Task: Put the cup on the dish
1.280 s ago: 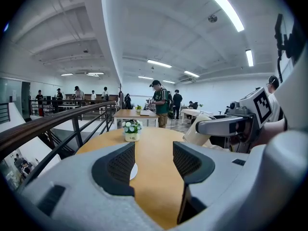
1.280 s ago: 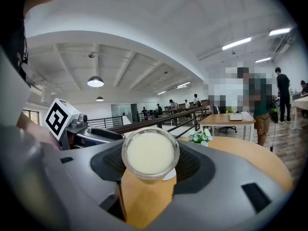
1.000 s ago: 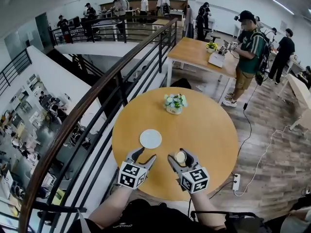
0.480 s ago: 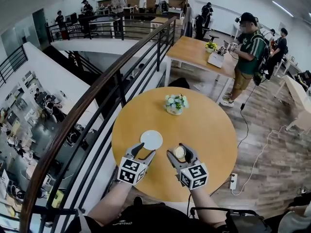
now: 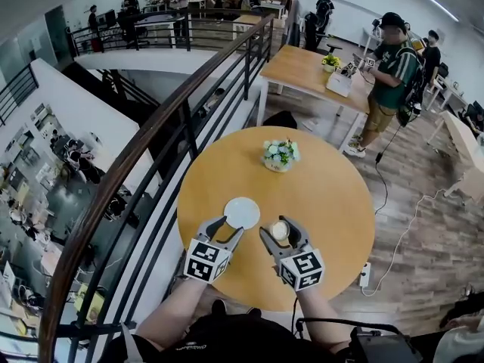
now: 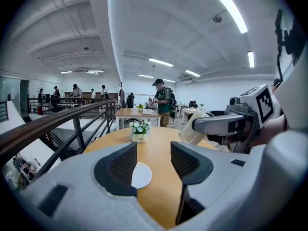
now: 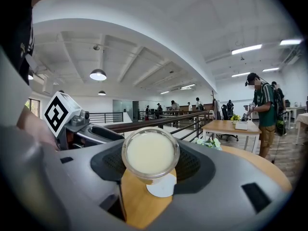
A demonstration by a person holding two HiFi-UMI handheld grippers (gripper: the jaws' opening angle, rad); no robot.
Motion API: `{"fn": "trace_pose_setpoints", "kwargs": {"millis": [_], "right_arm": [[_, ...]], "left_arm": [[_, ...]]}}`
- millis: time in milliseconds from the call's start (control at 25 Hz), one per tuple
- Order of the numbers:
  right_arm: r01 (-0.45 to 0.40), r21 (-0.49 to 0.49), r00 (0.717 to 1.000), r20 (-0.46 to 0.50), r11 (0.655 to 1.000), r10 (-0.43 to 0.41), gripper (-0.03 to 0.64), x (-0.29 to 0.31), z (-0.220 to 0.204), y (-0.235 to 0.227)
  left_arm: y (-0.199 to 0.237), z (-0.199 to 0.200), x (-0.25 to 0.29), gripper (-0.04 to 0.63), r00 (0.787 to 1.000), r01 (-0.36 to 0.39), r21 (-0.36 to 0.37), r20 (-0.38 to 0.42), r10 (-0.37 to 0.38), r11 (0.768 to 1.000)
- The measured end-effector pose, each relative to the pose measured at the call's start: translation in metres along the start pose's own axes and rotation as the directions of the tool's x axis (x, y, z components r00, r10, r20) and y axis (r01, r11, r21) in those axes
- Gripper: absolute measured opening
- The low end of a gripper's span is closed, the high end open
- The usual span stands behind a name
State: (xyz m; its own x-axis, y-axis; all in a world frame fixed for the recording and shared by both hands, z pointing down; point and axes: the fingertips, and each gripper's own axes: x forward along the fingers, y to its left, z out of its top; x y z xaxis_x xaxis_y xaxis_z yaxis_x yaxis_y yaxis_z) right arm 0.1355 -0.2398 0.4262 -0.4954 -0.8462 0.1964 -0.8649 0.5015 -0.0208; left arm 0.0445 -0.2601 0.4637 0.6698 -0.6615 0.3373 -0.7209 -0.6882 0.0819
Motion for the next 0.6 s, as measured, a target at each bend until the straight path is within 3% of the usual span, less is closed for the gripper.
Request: {"fn": "trace_pose_setpoints", "kwargs": {"millis": [600], "right_arm": [[-0.004,0.018,0.993,-0.117,1.0,0.006,0.258,0.046,-0.054,-0.002]], "left_arm": [[0.025,-0.045,0.024,0.21,0.996,0.019,-0.059,-0.09,-0.024,0.998]]}}
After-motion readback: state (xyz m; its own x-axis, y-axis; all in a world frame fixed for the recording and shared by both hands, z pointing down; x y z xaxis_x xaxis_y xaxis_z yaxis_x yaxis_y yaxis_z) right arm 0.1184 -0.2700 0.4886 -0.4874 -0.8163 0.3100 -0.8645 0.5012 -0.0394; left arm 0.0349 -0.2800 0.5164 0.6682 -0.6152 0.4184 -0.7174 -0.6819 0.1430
